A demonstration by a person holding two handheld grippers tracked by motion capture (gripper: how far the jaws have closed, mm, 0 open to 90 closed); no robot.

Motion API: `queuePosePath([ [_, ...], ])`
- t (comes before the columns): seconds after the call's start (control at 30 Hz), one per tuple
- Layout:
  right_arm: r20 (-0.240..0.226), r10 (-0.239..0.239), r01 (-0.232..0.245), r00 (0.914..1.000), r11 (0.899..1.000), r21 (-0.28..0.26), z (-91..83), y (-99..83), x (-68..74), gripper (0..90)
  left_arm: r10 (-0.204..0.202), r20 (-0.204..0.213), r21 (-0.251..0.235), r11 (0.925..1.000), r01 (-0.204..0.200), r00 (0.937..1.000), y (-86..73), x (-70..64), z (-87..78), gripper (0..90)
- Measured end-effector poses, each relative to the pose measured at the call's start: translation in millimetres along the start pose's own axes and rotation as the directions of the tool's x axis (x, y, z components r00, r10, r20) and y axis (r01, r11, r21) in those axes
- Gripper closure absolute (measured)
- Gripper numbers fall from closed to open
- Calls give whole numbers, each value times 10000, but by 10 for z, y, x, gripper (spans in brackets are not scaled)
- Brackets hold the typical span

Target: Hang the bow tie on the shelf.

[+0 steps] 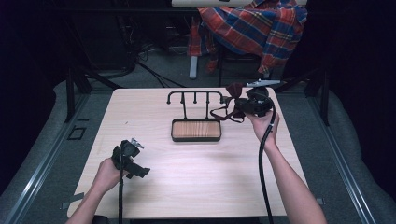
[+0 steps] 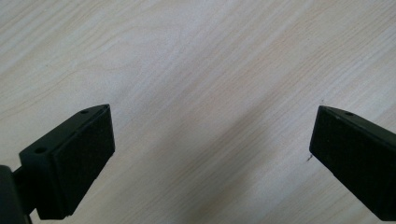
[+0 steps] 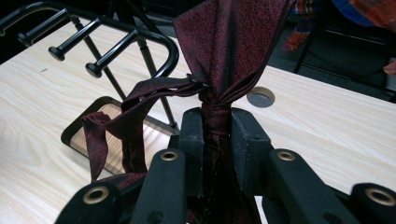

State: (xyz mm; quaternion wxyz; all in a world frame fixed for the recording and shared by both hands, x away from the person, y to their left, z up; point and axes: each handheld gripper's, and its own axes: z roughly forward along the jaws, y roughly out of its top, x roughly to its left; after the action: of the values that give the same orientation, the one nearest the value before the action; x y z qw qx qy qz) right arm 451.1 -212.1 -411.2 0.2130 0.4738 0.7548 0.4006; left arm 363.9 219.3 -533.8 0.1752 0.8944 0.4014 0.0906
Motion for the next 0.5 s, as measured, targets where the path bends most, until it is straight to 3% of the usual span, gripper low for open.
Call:
queuePosePath([
  [0.5,306,694,-689,9971,9975,-167,139,129,-149,753,-3,1,23,10000,3,10000,0,1,1,0],
])
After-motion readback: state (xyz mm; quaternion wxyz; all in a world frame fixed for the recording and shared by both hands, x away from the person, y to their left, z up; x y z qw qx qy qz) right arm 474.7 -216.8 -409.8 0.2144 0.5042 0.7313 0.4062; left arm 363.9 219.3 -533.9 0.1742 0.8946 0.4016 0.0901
